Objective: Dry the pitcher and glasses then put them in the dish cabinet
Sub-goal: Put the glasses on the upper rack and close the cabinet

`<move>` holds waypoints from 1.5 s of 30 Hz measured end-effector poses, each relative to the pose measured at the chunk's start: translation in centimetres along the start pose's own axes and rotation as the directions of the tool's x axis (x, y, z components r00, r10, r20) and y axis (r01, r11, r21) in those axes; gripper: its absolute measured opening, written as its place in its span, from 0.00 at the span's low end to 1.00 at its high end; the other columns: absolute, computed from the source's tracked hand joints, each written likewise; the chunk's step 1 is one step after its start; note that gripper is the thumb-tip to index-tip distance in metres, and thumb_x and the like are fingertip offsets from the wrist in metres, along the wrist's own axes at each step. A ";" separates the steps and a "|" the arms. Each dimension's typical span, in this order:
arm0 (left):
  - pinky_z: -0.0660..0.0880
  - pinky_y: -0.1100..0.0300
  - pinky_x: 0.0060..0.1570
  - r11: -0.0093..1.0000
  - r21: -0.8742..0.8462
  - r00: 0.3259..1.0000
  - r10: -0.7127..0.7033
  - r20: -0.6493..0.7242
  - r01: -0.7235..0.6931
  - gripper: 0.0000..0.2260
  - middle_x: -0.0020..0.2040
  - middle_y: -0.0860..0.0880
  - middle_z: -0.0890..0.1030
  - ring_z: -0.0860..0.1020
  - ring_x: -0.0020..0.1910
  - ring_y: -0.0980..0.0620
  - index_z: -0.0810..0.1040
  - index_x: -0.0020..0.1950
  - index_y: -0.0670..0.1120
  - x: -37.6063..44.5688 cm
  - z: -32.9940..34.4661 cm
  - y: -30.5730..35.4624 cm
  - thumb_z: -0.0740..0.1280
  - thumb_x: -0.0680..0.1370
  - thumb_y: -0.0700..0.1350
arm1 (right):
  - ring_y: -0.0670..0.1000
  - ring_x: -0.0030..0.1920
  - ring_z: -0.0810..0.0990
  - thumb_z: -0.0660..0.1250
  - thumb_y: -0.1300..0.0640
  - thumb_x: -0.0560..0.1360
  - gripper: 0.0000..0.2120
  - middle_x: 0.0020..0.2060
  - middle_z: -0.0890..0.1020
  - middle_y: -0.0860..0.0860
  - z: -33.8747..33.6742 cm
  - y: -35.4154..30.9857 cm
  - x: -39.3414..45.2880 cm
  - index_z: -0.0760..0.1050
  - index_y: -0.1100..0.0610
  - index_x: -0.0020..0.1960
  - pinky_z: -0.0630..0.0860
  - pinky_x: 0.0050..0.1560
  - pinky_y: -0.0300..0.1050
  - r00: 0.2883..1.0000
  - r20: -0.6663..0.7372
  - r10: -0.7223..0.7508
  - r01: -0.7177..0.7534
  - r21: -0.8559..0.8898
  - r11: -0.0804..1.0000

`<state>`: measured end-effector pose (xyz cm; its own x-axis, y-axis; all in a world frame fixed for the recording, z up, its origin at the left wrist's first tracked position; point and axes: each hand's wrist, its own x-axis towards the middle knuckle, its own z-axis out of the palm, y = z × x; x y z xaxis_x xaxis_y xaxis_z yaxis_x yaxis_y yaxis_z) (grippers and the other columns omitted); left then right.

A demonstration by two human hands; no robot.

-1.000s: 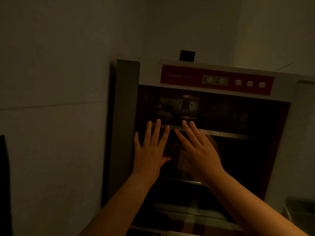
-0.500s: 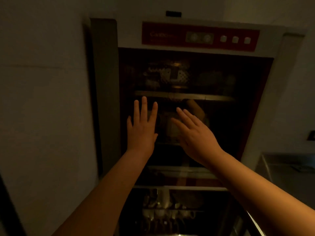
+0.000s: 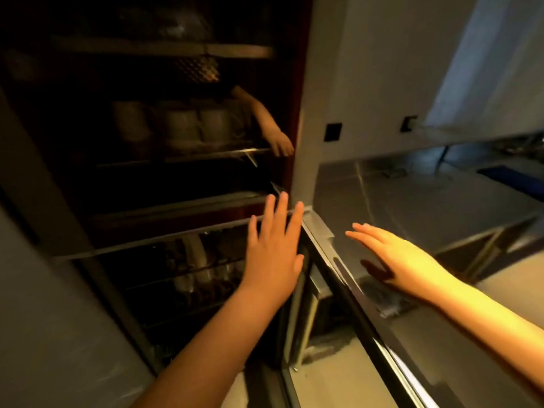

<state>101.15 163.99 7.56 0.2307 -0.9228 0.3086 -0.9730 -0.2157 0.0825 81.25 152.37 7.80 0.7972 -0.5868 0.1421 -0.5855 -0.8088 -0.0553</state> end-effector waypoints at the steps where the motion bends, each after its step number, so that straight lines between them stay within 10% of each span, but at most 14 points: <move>1: 0.46 0.44 0.74 0.998 -0.040 0.998 0.059 0.016 -0.058 0.38 0.78 0.44 0.37 0.36 0.76 0.43 0.38 0.78 0.49 -0.7 1.0 2.0 0.62 0.79 0.54 | 0.48 0.73 0.57 0.66 0.54 0.74 0.31 0.74 0.58 0.47 0.8 0.5 -1.4 0.57 0.48 0.74 0.55 0.68 0.39 0.999 0.037 0.008 -0.008 0.004 1.000; 7: 0.42 0.48 0.74 0.946 -0.218 0.942 0.280 0.186 -0.239 0.32 0.79 0.47 0.43 0.40 0.77 0.47 0.41 0.78 0.49 -5.5 6.2 10.1 0.56 0.81 0.56 | 0.48 0.70 0.65 0.65 0.53 0.75 0.28 0.72 0.65 0.46 4.9 1.0 -7.3 0.60 0.47 0.73 0.65 0.64 0.40 0.997 0.069 0.032 -0.035 0.039 0.999; 13: 0.39 0.57 0.70 0.940 -0.337 0.949 0.159 0.271 -0.062 0.31 0.79 0.50 0.46 0.44 0.77 0.50 0.43 0.79 0.49 -7.2 9.1 12.1 0.52 0.81 0.59 | 0.46 0.68 0.67 0.62 0.54 0.78 0.25 0.71 0.65 0.42 6.6 0.1 -8.3 0.60 0.44 0.72 0.69 0.62 0.38 0.990 0.100 0.100 -0.112 0.127 0.986; 20: 0.39 0.58 0.69 0.905 -0.426 0.955 0.135 0.266 -0.009 0.32 0.79 0.49 0.46 0.44 0.77 0.50 0.43 0.79 0.48 -7.6 9.6 12.0 0.55 0.81 0.59 | 0.32 0.60 0.65 0.53 0.42 0.79 0.20 0.63 0.65 0.30 7.7 -1.2 -8.5 0.60 0.37 0.71 0.59 0.44 0.14 0.965 0.108 0.238 -0.261 0.401 0.878; 26: 0.38 0.58 0.68 0.897 -0.437 0.953 0.190 0.236 -0.071 0.32 0.79 0.50 0.46 0.44 0.77 0.50 0.44 0.79 0.48 -8.5 9.0 9.3 0.55 0.81 0.58 | 0.40 0.65 0.69 0.49 0.33 0.76 0.21 0.64 0.68 0.32 8.4 -3.9 -8.2 0.60 0.31 0.68 0.65 0.63 0.39 0.976 0.032 0.217 -0.208 0.448 0.870; 32: 0.39 0.58 0.70 0.914 -0.402 0.947 0.177 0.267 -0.058 0.31 0.79 0.49 0.47 0.44 0.77 0.50 0.44 0.78 0.48 -9.6 7.2 5.6 0.54 0.82 0.57 | 0.45 0.72 0.59 0.54 0.45 0.79 0.29 0.75 0.52 0.41 9.0 -7.8 -6.9 0.43 0.40 0.74 0.57 0.67 0.39 0.962 0.182 0.206 -0.251 0.281 0.926; 38: 0.41 0.56 0.71 0.960 -0.275 0.959 0.116 0.259 -0.042 0.28 0.78 0.48 0.54 0.48 0.77 0.48 0.51 0.78 0.46 -10.3 5.1 1.7 0.55 0.82 0.55 | 0.52 0.74 0.54 0.69 0.56 0.72 0.37 0.74 0.53 0.51 10.1 -10.4 -3.7 0.52 0.53 0.75 0.52 0.70 0.46 0.997 0.078 -0.017 0.016 0.015 1.000; 45: 0.44 0.52 0.74 0.999 -0.032 0.952 -0.031 0.304 0.042 0.26 0.78 0.44 0.55 0.48 0.77 0.46 0.51 0.78 0.43 -9.3 3.3 -2.6 0.54 0.83 0.50 | 0.50 0.75 0.44 0.63 0.59 0.76 0.36 0.75 0.47 0.50 10.3 -14.1 1.2 0.45 0.52 0.75 0.44 0.74 0.47 0.984 0.126 -0.128 0.130 -0.006 0.992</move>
<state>101.47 172.11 1.33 0.2466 -0.9691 0.0028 -0.9616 -0.2444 0.1252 91.98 162.72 -1.41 0.8777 -0.4787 0.0219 -0.4780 -0.8779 -0.0300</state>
